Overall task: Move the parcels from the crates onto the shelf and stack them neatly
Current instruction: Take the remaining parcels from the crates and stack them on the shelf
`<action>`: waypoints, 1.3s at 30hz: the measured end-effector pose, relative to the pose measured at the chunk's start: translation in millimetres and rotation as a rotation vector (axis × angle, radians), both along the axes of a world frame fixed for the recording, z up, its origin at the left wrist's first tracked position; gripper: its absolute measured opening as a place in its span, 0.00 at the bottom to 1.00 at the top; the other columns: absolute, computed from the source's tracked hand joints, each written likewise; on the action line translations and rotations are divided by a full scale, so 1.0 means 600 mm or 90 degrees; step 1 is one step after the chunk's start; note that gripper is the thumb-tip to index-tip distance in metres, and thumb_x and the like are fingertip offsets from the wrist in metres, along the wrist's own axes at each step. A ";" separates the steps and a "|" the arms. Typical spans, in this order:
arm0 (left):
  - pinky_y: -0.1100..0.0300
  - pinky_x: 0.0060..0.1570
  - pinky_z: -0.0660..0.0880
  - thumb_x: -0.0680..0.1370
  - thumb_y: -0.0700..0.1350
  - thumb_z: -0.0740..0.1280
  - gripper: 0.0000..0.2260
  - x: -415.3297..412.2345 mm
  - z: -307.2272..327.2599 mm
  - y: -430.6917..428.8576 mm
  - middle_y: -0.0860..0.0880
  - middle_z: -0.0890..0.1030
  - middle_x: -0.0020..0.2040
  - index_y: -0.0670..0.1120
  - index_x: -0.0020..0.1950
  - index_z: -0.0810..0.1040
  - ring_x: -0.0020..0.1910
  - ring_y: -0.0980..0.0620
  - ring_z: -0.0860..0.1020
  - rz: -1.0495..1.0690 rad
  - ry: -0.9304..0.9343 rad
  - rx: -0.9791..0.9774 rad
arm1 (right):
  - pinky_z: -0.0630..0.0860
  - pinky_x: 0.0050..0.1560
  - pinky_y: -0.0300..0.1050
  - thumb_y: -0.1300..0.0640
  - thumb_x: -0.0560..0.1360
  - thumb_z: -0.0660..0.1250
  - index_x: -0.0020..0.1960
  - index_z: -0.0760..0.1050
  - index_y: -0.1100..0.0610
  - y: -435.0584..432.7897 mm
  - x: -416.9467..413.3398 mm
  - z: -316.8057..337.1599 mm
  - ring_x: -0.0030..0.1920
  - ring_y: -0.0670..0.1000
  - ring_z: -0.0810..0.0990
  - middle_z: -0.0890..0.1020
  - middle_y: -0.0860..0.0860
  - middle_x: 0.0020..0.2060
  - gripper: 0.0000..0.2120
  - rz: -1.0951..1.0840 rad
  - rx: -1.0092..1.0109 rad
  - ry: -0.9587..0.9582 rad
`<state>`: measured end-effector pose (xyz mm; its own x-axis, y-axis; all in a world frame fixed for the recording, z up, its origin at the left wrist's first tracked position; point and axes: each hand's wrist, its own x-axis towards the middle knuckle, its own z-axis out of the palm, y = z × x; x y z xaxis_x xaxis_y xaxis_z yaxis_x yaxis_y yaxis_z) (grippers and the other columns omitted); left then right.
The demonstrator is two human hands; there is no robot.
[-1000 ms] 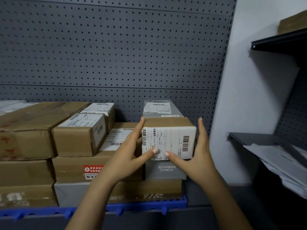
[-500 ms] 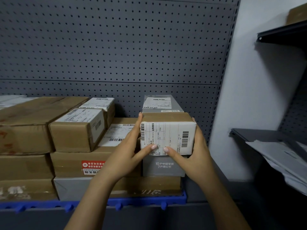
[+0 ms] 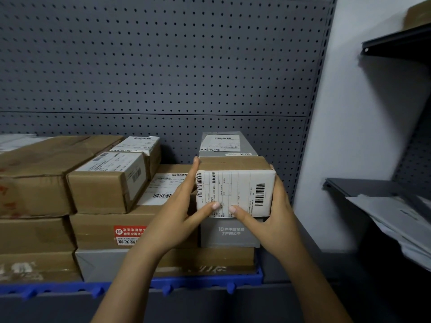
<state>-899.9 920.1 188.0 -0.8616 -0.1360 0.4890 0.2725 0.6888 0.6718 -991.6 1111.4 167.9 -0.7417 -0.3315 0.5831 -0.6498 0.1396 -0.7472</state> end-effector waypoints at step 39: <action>0.51 0.70 0.63 0.77 0.60 0.62 0.30 0.338 -0.057 -0.026 0.61 0.59 0.75 0.57 0.76 0.58 0.75 0.60 0.57 0.415 0.152 -0.232 | 0.73 0.62 0.53 0.47 0.75 0.67 0.71 0.66 0.47 -0.154 0.229 -0.004 0.67 0.52 0.69 0.67 0.48 0.68 0.26 0.195 0.077 0.385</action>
